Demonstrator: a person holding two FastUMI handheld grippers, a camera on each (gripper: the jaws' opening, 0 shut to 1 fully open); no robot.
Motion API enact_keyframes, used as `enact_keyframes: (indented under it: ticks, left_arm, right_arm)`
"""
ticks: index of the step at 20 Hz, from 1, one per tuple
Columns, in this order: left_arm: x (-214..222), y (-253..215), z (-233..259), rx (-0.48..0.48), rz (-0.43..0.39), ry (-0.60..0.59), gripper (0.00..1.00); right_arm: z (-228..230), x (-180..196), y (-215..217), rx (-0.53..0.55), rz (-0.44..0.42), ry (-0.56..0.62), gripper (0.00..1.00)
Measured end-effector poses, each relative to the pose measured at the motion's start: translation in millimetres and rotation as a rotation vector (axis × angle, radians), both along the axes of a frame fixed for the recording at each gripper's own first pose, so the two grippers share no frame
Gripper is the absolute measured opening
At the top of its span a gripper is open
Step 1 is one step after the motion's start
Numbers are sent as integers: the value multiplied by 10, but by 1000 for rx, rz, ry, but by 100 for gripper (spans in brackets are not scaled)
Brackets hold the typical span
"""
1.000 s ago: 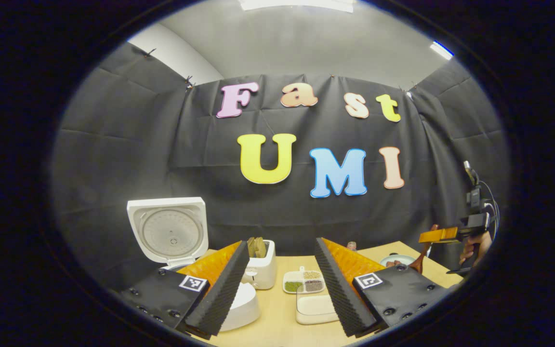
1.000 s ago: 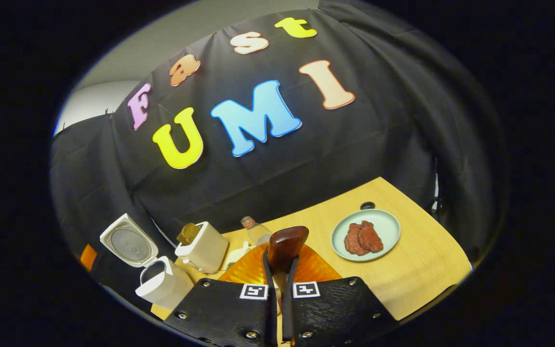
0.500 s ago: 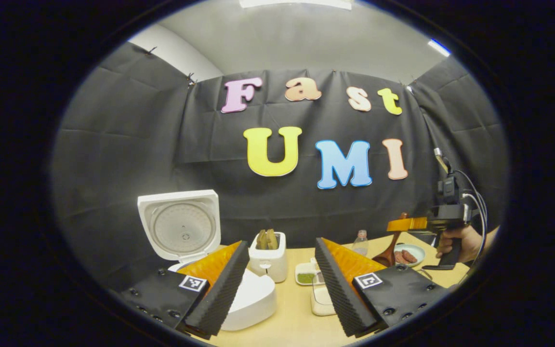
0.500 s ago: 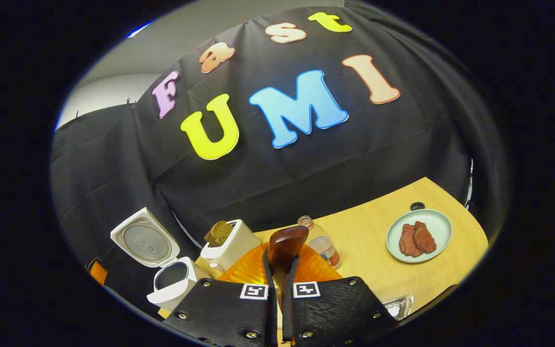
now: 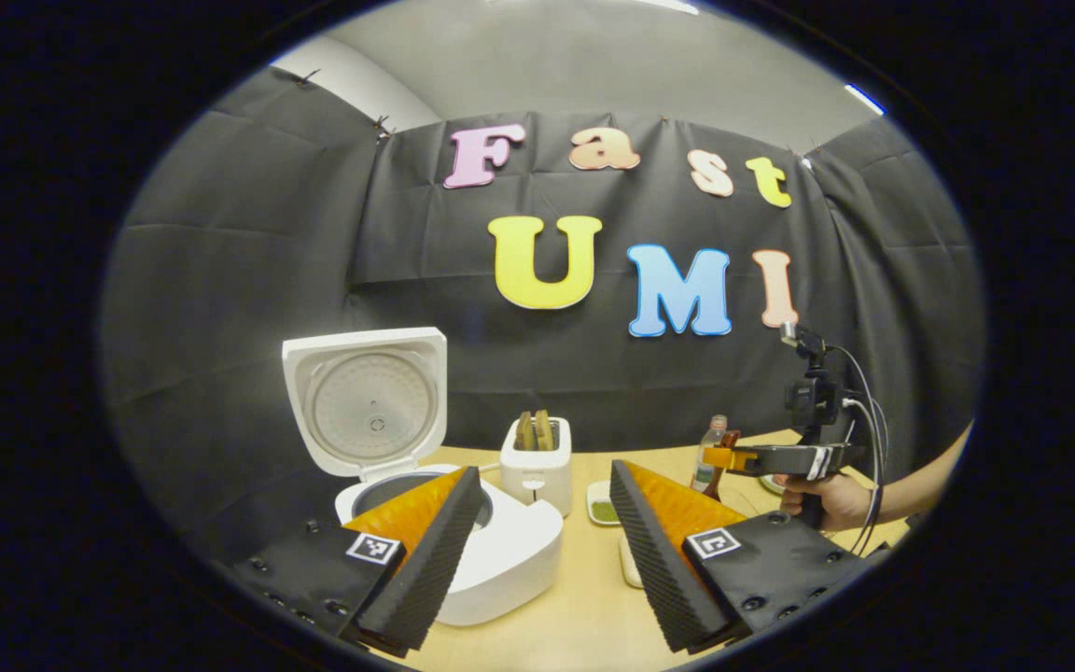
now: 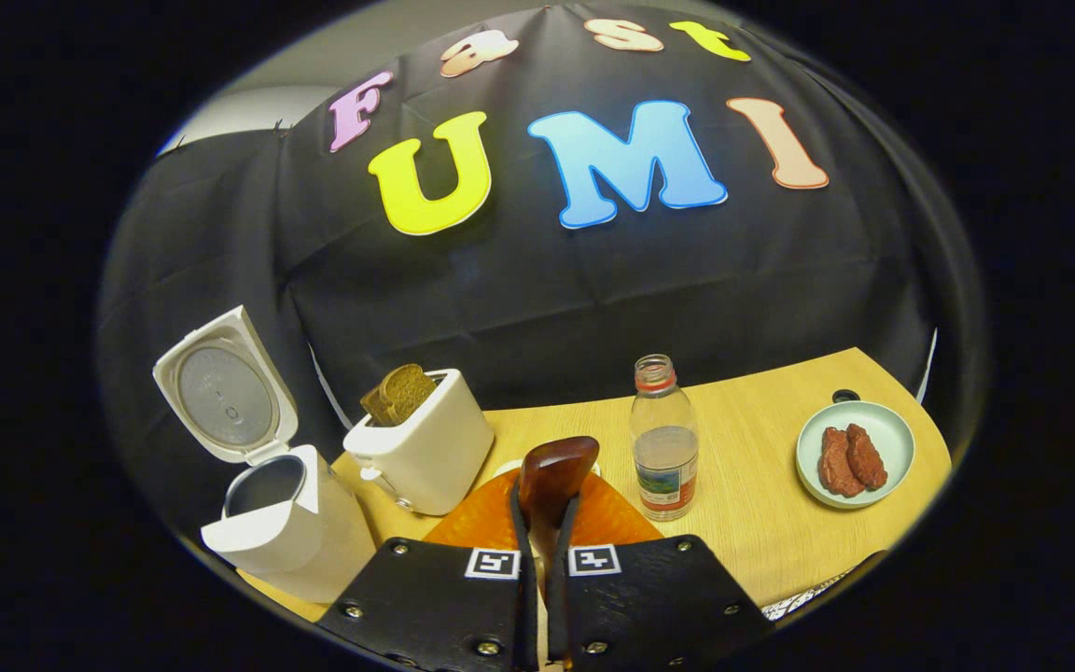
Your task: Close the left gripper, press the button to open the rice cooker; take a wooden spoon from the chopstick holder with the right hand, scoop a spoonful of rice and pour it into the rice cooker, then put the wooden spoon back into the chopstick holder.
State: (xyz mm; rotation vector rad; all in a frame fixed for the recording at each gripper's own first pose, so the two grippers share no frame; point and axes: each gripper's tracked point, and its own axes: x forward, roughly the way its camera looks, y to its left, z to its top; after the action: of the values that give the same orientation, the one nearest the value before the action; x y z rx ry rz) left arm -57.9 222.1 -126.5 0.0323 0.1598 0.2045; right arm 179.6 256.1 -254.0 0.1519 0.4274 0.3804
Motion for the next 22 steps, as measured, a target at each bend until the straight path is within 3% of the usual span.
enact_keyframes:
  ticks: [4,7,10,15,17,22]
  left_arm:
    - [-24,83,-96,-28,-6,33,92]
    - [-29,149,-162,-43,1,46,96]
    - [-25,158,-208,-44,-2,50,96]
    - [19,98,-125,-42,-13,28,92]
    - [24,36,-105,-57,-30,18,96]
    - [69,-33,-46,-99,-44,-22,92]
  right_arm:
    - [-379,-80,248,-14,28,67,5]
    - [-385,-234,481,52,72,111,5]
    - [-388,-363,536,200,62,212,5]
    - [-257,-263,166,458,-45,328,5]
    - [-98,-189,-63,571,-91,339,5]
    - [373,-126,-515,746,-152,310,4]
